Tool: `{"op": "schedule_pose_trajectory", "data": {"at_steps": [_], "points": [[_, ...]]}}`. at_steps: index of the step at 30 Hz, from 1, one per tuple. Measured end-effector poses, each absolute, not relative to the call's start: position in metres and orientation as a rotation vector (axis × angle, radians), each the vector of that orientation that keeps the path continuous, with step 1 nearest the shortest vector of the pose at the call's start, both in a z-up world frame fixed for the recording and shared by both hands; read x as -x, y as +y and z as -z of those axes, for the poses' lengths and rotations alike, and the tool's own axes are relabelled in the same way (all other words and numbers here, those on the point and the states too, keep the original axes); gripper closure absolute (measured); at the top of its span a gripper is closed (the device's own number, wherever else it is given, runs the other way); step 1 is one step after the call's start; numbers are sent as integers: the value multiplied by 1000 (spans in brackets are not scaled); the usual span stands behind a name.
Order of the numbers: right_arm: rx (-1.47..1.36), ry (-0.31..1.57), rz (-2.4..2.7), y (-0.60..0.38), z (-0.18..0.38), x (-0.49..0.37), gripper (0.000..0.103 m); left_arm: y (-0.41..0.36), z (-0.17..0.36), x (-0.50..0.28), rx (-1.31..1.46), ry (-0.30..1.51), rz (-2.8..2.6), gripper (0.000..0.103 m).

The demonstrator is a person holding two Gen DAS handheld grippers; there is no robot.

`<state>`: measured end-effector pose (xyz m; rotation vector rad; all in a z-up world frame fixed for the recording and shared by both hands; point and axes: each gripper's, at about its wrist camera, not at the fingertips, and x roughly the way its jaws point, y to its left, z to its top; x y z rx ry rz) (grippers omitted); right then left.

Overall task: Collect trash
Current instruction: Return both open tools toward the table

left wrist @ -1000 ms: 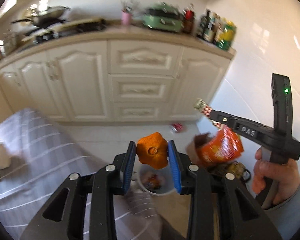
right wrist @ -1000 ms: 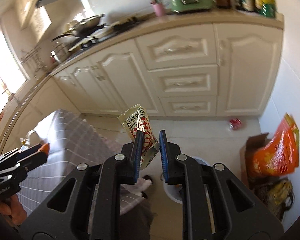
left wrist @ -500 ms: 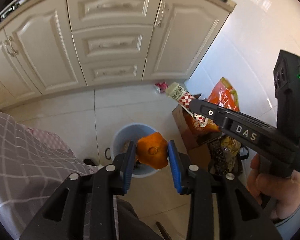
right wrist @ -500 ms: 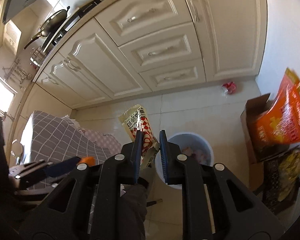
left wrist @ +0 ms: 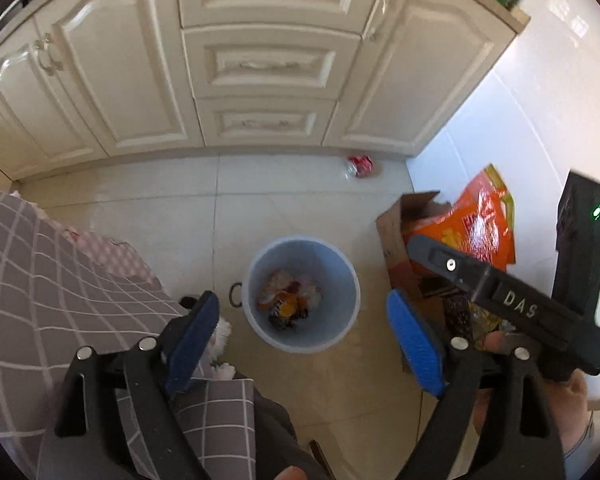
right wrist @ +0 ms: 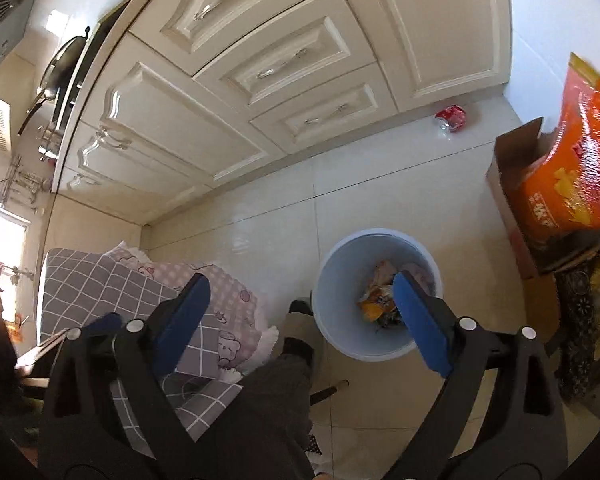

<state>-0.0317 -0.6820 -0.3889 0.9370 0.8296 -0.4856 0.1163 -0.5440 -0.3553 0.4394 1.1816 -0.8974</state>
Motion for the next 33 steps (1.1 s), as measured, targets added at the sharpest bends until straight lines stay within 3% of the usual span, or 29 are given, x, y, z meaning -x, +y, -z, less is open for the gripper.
{"op": "schedule_pose_trajectory", "data": {"at_steps": [12,33], "points": [[-829,805,518,-650,340,34,6,-496,287,-102,-351,1037,915,16],[-604,628,383,-544,192,15,6,-361,164,-81,-234,734,846,13]]}}
